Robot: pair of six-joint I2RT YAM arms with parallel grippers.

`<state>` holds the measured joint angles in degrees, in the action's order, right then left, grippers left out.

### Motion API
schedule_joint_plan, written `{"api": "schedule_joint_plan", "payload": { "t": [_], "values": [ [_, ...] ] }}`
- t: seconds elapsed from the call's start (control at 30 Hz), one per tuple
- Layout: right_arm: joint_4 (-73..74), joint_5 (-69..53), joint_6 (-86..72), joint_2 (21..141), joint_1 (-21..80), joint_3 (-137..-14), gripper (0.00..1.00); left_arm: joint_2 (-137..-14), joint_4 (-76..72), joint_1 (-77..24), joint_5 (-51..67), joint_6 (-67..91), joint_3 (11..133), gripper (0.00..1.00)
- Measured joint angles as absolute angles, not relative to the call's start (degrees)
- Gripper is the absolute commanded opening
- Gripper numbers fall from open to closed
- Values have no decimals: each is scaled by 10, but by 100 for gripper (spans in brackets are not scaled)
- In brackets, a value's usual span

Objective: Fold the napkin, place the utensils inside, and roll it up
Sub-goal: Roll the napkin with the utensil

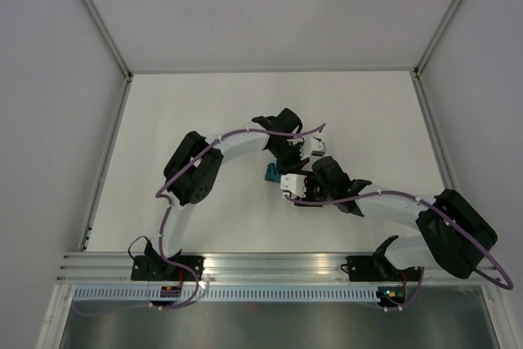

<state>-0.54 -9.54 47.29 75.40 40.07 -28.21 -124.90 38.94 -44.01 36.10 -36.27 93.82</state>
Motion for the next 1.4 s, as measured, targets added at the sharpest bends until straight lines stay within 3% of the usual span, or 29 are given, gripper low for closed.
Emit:
{"api": "schedule_joint_plan", "payload": {
  "t": [0.1, 0.17, 0.2, 0.3, 0.43, 0.6, 0.63, 1.0, 1.4],
  "values": [
    [-18, -79, 475, 781, 404, -295, 49, -1249, 392, -439, 362, -362, 938, 6],
    [-26, -71, 479, 792, 404, -300, 44, -1249, 392, -438, 362, -362, 938, 13],
    [-28, -68, 479, 795, 404, -302, 34, -1249, 393, -437, 362, -362, 938, 18],
    [-31, -63, 483, 800, 404, -306, 21, -1249, 393, -436, 362, -362, 938, 29],
    [-31, -59, 484, 807, 406, -313, 11, -1249, 394, -430, 360, -359, 934, 38],
    [-36, -57, 483, 819, 406, -321, 8, -1241, 374, -413, 360, -331, 918, 49],
    [-36, -57, 482, 821, 406, -323, 8, -1235, 366, -407, 361, -322, 911, 59],
    [-17, -57, 459, 855, 402, -363, 7, -1123, 215, -319, 321, -203, 843, 58],
    [63, -70, 299, 978, 357, -529, 6, -999, 70, -257, 197, 11, 740, 58]
  ]
}}
